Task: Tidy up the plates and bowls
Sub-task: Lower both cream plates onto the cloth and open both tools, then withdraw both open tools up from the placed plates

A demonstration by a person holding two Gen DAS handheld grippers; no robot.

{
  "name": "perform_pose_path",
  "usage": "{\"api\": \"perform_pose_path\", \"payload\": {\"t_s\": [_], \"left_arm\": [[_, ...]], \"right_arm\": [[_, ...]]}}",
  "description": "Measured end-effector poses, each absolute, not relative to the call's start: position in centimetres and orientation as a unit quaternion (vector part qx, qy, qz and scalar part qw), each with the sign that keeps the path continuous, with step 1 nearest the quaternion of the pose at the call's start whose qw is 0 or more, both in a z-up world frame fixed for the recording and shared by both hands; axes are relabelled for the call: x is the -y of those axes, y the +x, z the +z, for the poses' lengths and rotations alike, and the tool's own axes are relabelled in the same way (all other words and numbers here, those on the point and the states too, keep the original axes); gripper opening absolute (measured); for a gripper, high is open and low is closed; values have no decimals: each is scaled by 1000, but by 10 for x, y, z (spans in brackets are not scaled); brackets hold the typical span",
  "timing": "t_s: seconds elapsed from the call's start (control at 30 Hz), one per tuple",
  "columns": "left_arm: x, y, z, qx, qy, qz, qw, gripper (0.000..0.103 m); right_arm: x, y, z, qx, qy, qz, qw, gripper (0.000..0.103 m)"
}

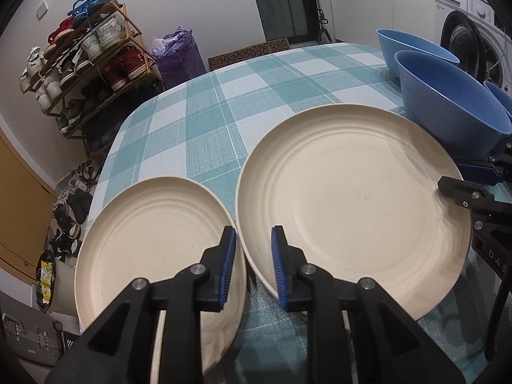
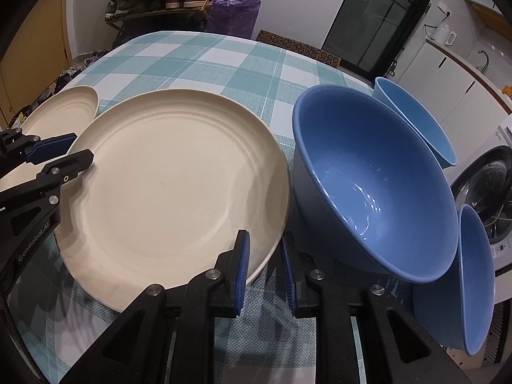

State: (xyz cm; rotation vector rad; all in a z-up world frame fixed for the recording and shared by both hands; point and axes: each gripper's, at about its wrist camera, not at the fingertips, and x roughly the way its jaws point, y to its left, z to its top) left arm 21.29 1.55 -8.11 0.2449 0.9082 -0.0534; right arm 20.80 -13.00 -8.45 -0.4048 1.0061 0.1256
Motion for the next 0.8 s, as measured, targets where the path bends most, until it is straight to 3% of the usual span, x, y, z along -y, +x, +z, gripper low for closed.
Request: {"api": "perform_pose_path", "payload": {"t_s": [0.23, 0.33, 0.53, 0.8], "left_arm": [[-18, 214, -79, -440, 95, -34, 892, 29], [-20, 211, -75, -433, 92, -35, 896, 43], [-29, 199, -59, -415, 77, -36, 906, 47], [-58, 176, -35, -395, 33, -23, 918, 51]], "right_arm": [[135, 207, -79, -474, -172, 72, 860, 27], [134, 205, -72, -465, -169, 84, 865, 35], [134, 201, -50, -439, -136, 121, 880, 44], [113, 186, -15, -395, -133, 188, 889, 84]]}}
